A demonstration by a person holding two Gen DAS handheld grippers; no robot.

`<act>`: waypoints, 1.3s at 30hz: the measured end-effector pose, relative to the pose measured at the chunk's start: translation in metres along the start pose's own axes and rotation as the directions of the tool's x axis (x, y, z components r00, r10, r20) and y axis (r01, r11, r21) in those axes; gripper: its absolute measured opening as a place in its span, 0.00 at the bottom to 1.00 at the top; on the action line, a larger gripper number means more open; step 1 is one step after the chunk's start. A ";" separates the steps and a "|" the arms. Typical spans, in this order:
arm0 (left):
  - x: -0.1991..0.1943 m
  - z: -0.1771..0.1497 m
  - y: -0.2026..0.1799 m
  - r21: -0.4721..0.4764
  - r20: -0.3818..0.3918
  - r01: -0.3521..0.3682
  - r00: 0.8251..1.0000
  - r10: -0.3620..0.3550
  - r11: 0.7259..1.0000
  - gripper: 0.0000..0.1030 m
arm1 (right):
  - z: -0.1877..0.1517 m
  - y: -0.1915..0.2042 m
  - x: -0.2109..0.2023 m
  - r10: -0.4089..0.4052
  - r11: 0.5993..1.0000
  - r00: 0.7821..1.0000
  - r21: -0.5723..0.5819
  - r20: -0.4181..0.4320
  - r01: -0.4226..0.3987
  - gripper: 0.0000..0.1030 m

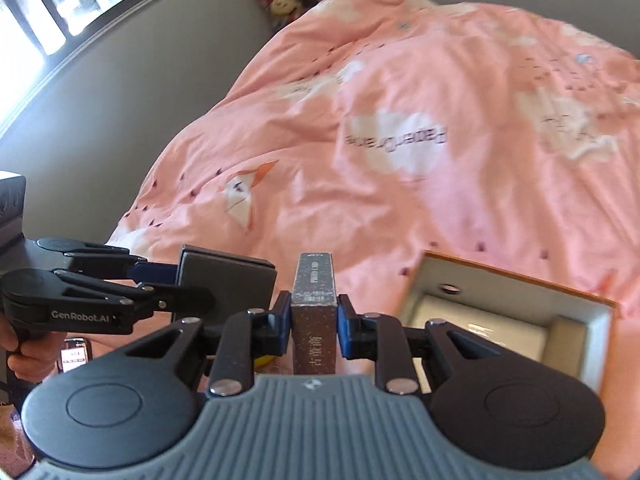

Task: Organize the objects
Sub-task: 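Grasp the black box with the left gripper while the right gripper grasps the anime card box, then lower the black box and anime card box into the orange box with both grippers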

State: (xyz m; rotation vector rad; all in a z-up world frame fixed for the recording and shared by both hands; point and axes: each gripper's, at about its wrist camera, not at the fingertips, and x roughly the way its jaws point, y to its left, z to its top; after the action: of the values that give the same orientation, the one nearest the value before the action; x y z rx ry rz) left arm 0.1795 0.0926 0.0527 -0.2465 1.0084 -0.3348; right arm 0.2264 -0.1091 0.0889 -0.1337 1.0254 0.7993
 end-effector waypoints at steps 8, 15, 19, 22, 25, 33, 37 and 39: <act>0.071 0.009 -0.099 0.227 -0.107 0.018 0.994 0.006 0.974 0.40 | -0.051 -0.073 -0.023 -0.196 0.974 0.978 0.102 -0.073 0.203 0.23; 0.146 -0.011 -0.156 0.568 -0.177 -0.028 0.972 0.155 0.823 0.40 | -0.075 -0.108 -0.018 -0.210 0.970 0.970 0.097 -0.126 0.222 0.23; 0.171 -0.034 -0.178 0.783 -0.132 -0.035 0.966 0.221 0.621 0.40 | -0.081 -0.110 -0.008 -0.211 0.976 0.969 0.028 -0.132 0.216 0.23; 0.187 -0.054 -0.184 0.883 -0.084 -0.053 0.959 0.270 0.465 0.40 | -0.082 -0.114 0.000 -0.208 0.977 0.968 0.013 -0.141 0.212 0.23; 0.202 -0.081 -0.187 0.962 0.004 -0.088 0.951 0.308 0.259 0.40 | -0.081 -0.117 0.008 -0.211 0.977 0.967 -0.009 -0.140 0.212 0.23; 0.227 -0.122 -0.175 0.990 0.106 -0.132 0.925 0.364 0.045 0.40 | -0.083 -0.112 0.024 -0.244 0.962 0.962 -0.157 -0.124 0.224 0.23; 0.228 -0.125 -0.169 0.988 0.083 -0.125 0.924 0.374 0.087 0.38 | -0.086 -0.105 0.029 -0.256 0.942 0.960 -0.253 -0.112 0.222 0.23; 0.222 -0.124 -0.168 0.985 0.051 -0.107 0.931 0.361 0.138 0.40 | -0.088 -0.100 0.032 -0.270 0.922 0.957 -0.315 -0.106 0.225 0.23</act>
State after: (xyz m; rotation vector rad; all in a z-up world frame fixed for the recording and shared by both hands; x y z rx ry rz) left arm 0.1550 -0.1536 -0.1253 1.2261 0.8056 -0.6769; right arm 0.2377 -0.2037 -0.0094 -0.5819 0.9958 0.7152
